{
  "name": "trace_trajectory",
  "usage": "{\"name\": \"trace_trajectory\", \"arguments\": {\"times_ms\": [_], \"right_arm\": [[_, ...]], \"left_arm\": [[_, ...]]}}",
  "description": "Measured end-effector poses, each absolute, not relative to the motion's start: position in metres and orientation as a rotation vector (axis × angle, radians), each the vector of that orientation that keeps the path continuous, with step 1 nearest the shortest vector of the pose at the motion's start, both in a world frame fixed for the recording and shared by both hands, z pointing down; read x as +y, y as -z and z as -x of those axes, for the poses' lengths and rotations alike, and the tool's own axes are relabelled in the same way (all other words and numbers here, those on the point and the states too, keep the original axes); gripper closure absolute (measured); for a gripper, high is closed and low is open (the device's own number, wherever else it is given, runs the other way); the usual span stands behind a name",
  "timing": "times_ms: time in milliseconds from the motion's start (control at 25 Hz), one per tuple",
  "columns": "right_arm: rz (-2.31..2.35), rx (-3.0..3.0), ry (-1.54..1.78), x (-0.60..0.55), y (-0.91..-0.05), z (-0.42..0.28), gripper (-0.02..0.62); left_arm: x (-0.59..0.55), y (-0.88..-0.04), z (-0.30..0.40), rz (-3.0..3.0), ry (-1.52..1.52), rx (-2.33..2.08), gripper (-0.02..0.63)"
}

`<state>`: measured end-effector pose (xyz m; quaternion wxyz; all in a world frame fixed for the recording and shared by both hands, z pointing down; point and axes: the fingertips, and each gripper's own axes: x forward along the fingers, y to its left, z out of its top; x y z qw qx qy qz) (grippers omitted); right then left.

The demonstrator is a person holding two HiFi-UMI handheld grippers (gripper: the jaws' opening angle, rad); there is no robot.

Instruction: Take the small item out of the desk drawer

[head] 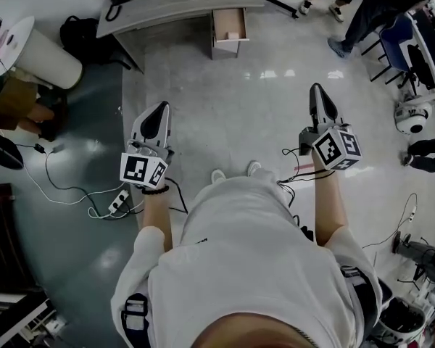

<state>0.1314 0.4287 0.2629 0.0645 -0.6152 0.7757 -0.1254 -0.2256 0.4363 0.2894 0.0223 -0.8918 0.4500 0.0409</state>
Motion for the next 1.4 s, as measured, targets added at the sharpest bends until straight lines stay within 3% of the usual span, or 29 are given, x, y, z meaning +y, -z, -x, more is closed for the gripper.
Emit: {"name": "trace_trajectory", "arguments": {"times_ms": [680, 1400], "right_arm": [[1.812, 2.393, 0.415, 0.342, -0.289, -0.138, 0.597], [1.632, 2.567, 0.467, 0.164, -0.300, -0.220, 0.597]], "left_arm": [[0.358, -0.303, 0.192, 2.784, -0.089, 1.385, 0.607], [0.201, -0.289, 0.102, 2.679, -0.112, 1.566, 0.607]]}}
